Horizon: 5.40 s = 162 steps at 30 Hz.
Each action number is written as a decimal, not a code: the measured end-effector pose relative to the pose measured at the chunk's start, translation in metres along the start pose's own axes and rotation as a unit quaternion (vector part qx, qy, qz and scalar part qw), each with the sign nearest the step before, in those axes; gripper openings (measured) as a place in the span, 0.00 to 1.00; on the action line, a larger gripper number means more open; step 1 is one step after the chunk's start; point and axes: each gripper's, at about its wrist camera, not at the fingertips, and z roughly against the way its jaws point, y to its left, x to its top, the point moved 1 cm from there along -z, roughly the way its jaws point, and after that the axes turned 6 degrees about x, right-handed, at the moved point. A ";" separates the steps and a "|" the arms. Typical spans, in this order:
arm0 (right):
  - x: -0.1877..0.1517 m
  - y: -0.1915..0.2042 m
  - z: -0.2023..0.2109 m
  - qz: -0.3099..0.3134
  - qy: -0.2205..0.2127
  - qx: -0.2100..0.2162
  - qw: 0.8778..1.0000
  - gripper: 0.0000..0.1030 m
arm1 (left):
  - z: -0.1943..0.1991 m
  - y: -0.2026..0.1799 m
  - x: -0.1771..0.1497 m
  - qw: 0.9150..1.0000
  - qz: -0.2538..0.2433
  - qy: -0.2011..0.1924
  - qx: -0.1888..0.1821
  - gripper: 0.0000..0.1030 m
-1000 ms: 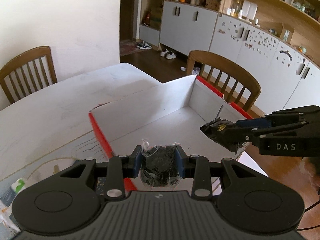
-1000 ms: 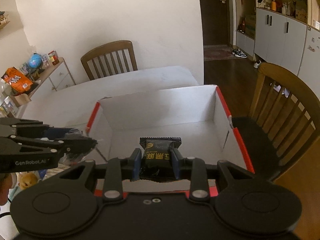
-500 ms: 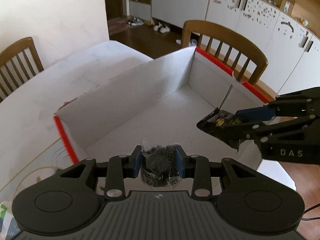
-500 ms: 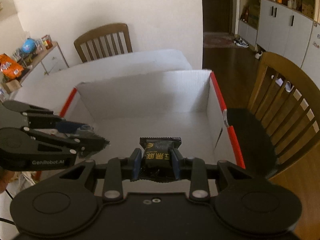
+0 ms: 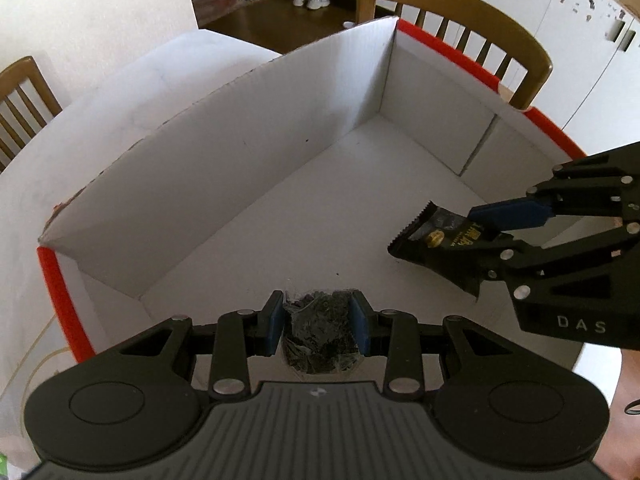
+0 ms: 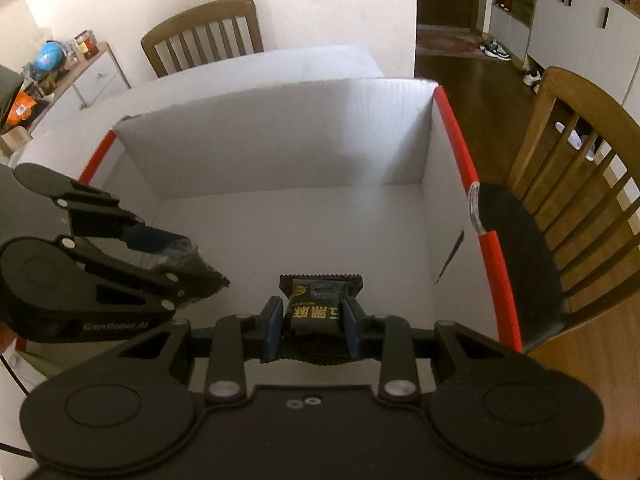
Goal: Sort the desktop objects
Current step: 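Lower both held items into the shoebox and open both grippers, then withdraw both grippers from the shoebox back over the snack pile, then grasp the blueberry bread bag with the left gripper while the right grasps the silver foil bag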
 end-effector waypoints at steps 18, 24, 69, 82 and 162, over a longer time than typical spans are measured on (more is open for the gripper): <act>-0.001 -0.014 -0.013 0.004 0.037 0.000 0.999 0.31 | -0.022 -0.003 0.013 0.999 -0.009 0.039 -0.015 0.33; 0.000 -0.014 -0.011 0.003 0.038 -0.004 0.999 0.33 | -0.018 -0.001 0.012 0.999 -0.010 0.030 -0.014 0.44; -0.012 0.043 0.070 0.022 -0.059 0.024 0.998 0.73 | 0.126 0.024 -0.065 0.989 0.055 -0.127 -0.055 0.78; -0.023 0.093 0.078 0.030 -0.093 0.038 0.995 0.91 | 0.145 0.060 -0.120 0.982 0.103 -0.154 -0.032 0.90; -0.047 0.281 -0.050 0.008 -0.045 -0.006 0.999 0.88 | 0.119 0.274 -0.366 0.983 0.121 -0.142 0.008 0.99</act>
